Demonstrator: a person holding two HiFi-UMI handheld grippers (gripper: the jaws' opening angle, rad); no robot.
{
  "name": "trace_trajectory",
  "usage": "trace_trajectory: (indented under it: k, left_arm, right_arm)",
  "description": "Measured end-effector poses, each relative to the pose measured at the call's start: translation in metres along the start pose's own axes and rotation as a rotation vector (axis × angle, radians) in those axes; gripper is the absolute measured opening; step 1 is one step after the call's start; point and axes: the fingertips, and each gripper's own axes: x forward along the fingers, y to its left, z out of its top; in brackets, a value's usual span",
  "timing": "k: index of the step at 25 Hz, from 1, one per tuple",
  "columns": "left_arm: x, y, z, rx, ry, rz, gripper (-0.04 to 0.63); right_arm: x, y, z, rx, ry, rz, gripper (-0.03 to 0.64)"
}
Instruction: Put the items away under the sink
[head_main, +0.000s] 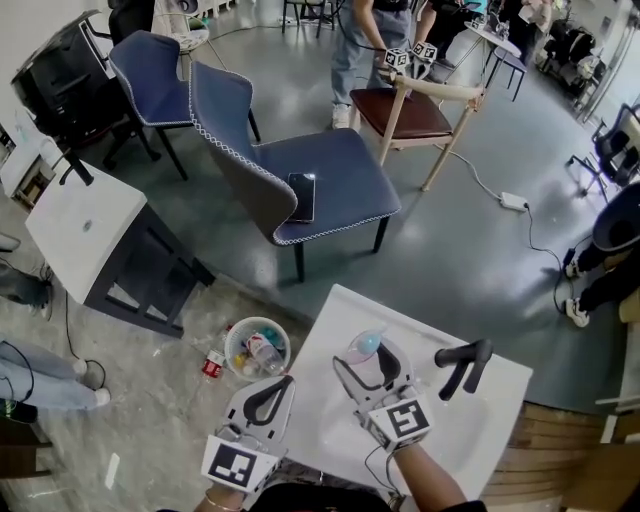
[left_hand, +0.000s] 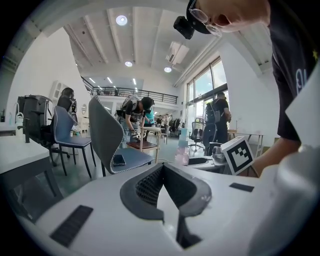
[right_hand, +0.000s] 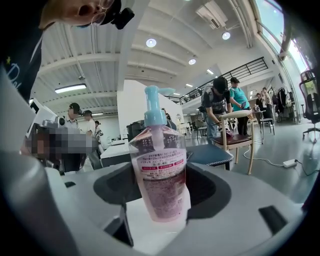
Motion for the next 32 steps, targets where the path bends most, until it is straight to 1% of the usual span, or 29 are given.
trace_trajectory:
  k: [6, 11, 14, 17, 24, 32]
  left_arm:
    - [-0.005, -0.005, 0.000, 0.015, -0.009, -0.028, 0.006]
    - [-0.008, -0.013, 0.001, 0.024, -0.027, -0.062, 0.006]
    - [-0.011, -0.017, 0.001, 0.027, -0.023, -0.078, 0.006]
    - [-0.011, -0.021, 0.005, 0.036, -0.028, -0.095, 0.006]
    - [-0.010, -0.025, 0.010, 0.027, -0.040, -0.119, 0.006]
    - [-0.008, -0.038, 0.014, 0.048, -0.068, -0.201, 0.006]
  right_arm:
    - [-0.015, 0.010, 0.003, -0.007, -0.023, -0.016, 0.322]
    - [-0.031, 0.018, 0.006, 0.001, -0.030, -0.036, 0.322]
    - [-0.041, 0.024, 0.009, 0.010, -0.040, -0.041, 0.322]
    - [-0.049, 0.024, 0.015, 0.018, -0.052, -0.059, 0.322]
    - [-0.068, 0.022, 0.029, 0.020, -0.071, -0.099, 0.322]
    - [-0.083, 0.027, 0.034, 0.012, -0.085, -0.143, 0.322]
